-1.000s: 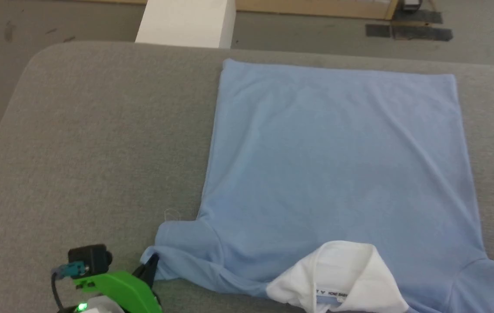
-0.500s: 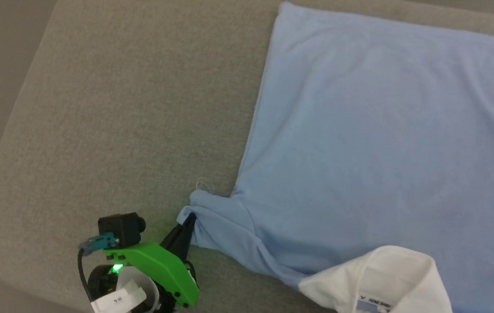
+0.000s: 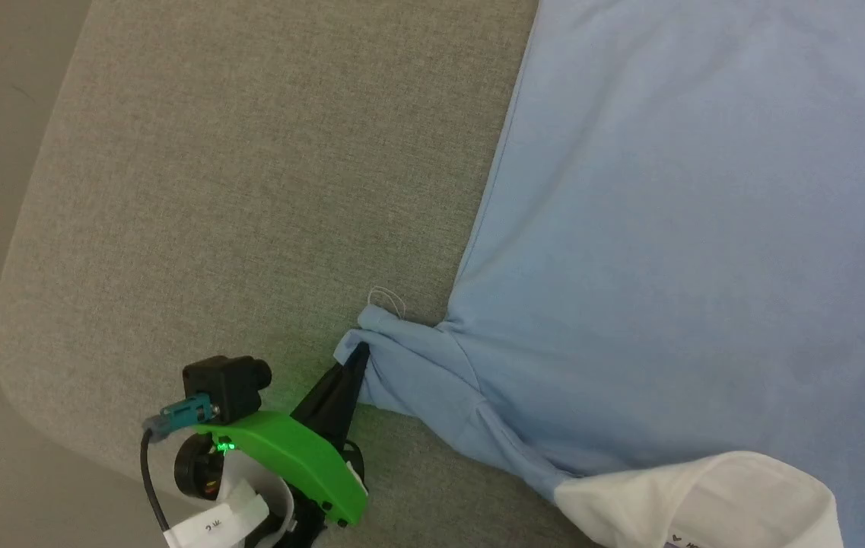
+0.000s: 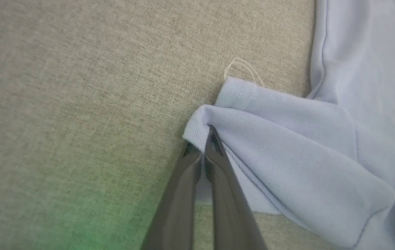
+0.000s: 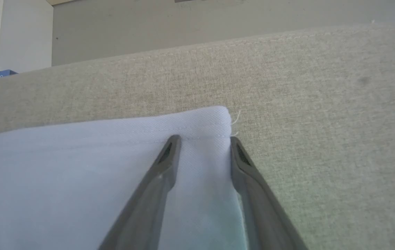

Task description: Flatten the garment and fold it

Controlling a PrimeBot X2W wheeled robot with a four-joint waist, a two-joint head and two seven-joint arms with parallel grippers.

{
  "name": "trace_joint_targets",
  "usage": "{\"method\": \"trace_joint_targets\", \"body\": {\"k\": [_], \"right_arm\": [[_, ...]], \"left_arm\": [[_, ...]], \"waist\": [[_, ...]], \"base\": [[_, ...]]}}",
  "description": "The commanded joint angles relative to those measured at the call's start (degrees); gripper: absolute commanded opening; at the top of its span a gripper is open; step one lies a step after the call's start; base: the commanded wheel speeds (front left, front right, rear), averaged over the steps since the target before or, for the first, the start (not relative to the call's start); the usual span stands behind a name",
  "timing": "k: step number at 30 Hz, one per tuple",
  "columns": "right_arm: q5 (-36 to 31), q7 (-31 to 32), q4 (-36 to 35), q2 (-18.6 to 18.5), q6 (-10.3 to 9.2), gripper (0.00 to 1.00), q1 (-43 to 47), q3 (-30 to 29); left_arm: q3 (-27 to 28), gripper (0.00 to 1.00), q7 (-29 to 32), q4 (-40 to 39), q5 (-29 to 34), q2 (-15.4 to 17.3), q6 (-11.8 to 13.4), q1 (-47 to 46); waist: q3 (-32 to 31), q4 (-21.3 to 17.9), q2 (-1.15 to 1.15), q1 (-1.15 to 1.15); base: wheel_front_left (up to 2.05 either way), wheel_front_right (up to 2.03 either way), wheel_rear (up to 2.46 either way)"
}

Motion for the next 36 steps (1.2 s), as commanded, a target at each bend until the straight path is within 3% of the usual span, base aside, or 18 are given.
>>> {"method": "trace_joint_targets", "body": {"k": [1, 4, 9, 15, 19, 22, 26, 30, 36], "right_arm": [[0.2, 1.0, -0.7, -0.1, -0.06, 0.00, 1.5, 0.1], [1.0, 1.4, -2.9, -0.4, -0.06, 0.00, 2.9, 0.9], [4.1, -5.3, -5.5, -3.4, -0.06, 0.00, 8.2, 5.4], [8.2, -25.0, -7.7, -6.2, -0.06, 0.00, 19.8, 7.5], [8.0, -35.5, -8.9, -3.3, -0.06, 0.00, 29.0, 4.7], [8.4, -38.8, -10.5, 0.6, -0.06, 0.00, 34.9, 0.9], [9.2, -37.5, -12.5, 6.3, -0.06, 0.00, 42.7, -2.3], [10.5, -31.4, -13.0, 10.8, -0.06, 0.00, 49.0, -4.3], [14.5, -18.6, -13.0, 13.5, -0.06, 0.00, 54.3, -5.5]], "left_arm": [[0.2, 0.00, 0.6, 2.3, -0.2, 0.2, 0.8, -0.6], [0.2, 0.00, 0.7, 2.3, -0.1, 0.3, 1.1, -0.5], [0.2, 0.00, 0.7, 2.3, 0.0, 0.5, 1.5, -0.2], [0.7, 0.00, 0.9, 2.6, -0.3, 1.1, 2.3, 1.9], [1.6, 0.00, 1.5, 2.1, -0.6, 2.1, 3.3, 4.3], [2.1, 0.00, 2.2, 1.3, -0.6, 3.0, 4.0, 6.0], [2.8, 0.00, 2.9, -0.2, -0.8, 3.9, 5.0, 8.0], [3.4, 0.00, 3.5, -1.7, -1.1, 4.4, 5.8, 9.4], [3.6, 0.00, 4.3, -3.2, -1.0, 5.3, 6.4, 10.7]], "waist": [[0.6, 0.4, 0.00, -0.01], [0.3, 0.0, 0.00, -0.01], [-2.5, -1.0, 0.00, -0.01], [-9.1, -3.2, 0.00, -0.01], [-14.0, -5.3, 0.00, -0.01], [-16.7, -6.8, 0.00, -0.01], [-19.6, -9.1, 0.00, -0.01], [-21.3, -11.2, 0.00, -0.01], [-22.7, -12.7, 0.00, -0.01]], "base": [[0.00, 0.00, 0.00], [0.00, 0.00, 0.00], [0.00, 0.00, 0.00], [0.00, 0.00, 0.00], [0.00, 0.00, 0.00], [0.00, 0.00, 0.00], [0.00, 0.00, 0.00], [0.00, 0.00, 0.00], [0.00, 0.00, 0.00]]}}
